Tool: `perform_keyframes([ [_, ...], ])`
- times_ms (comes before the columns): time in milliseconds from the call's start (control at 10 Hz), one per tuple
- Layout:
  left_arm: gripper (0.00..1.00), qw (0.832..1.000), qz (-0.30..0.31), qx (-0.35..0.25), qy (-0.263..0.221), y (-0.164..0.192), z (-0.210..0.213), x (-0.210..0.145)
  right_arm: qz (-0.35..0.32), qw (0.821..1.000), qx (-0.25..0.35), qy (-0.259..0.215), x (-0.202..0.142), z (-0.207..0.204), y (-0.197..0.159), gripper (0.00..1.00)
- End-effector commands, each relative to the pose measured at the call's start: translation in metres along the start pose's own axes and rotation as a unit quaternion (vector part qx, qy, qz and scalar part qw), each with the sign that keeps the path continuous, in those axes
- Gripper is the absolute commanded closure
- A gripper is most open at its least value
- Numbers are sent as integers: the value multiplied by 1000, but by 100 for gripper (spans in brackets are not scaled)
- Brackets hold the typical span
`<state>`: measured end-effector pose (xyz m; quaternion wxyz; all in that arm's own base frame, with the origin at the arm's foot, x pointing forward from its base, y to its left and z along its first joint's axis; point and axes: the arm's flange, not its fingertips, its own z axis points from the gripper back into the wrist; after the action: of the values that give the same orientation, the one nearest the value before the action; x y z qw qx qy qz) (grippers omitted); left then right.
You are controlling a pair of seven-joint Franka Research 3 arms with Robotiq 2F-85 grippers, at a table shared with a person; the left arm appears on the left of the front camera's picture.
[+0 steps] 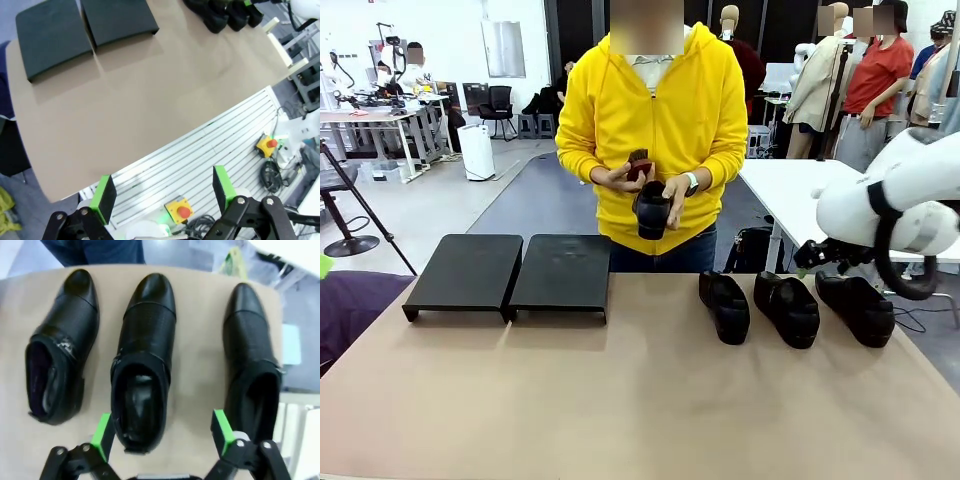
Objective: Organize the shoes by placing them on the stand.
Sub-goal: Pick up one Shoe and place it in the middle of the table.
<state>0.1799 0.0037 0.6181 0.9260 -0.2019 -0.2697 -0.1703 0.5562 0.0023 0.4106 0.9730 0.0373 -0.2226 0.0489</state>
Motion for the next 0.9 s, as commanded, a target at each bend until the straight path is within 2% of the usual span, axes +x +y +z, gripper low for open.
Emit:
perform_keyframes([
  [0,0,1000,-5,-11,-1,1,1,0,6,1000,-6,-3,-10,20,-1,0],
  [100,0,1000,-5,-11,-1,1,1,0,6,1000,-6,-3,-10,20,-1,0],
  [200,0,1000,-5,-11,-1,1,1,0,1,1000,0,1,2,-3,1,0],
  [300,0,1000,-5,-11,-1,1,1,0,11,999,-14,39,15,-22,-3,0],
  [500,0,1000,-5,-11,-1,1,1,0,22,998,-1,53,32,-46,-10,0],
  [800,0,1000,-5,-11,-1,1,1,0,19,995,1,96,39,-79,-13,0],
])
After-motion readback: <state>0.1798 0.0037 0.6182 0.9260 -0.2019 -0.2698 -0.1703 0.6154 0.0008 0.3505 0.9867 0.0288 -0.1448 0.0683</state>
